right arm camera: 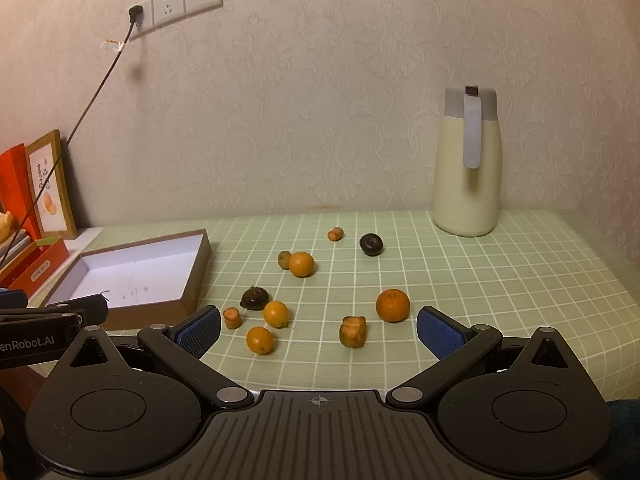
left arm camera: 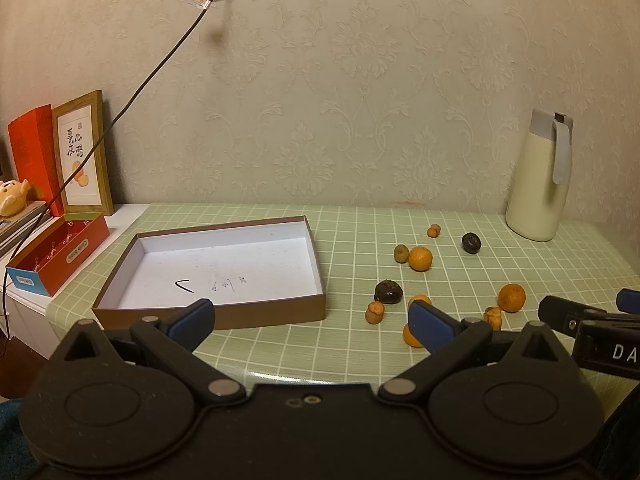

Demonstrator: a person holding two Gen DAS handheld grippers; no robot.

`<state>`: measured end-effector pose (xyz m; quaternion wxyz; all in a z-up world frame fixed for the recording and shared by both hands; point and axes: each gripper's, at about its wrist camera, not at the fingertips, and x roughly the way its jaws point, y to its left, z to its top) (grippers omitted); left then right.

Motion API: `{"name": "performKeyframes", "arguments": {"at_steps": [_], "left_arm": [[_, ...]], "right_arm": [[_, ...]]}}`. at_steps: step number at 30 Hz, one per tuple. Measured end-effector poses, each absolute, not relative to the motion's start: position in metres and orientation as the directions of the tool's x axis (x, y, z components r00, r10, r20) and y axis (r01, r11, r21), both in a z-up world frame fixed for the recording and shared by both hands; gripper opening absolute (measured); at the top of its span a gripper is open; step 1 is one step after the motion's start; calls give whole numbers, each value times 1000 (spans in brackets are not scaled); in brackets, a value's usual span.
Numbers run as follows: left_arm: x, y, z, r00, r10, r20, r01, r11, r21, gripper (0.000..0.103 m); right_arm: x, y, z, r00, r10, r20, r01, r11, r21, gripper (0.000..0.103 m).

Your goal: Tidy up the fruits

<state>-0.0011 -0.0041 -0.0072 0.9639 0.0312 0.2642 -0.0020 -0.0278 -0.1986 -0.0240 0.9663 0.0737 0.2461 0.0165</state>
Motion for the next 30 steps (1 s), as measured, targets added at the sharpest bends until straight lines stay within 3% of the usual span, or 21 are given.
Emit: {"name": "performKeyframes", "arguments": {"at_steps": [30], "left_arm": [[17,-16,-31,846,-1,-533,62,994,96,97]], "right_arm": [[-11,-219,-45,867,16,-497,46,993,111,103]]}}
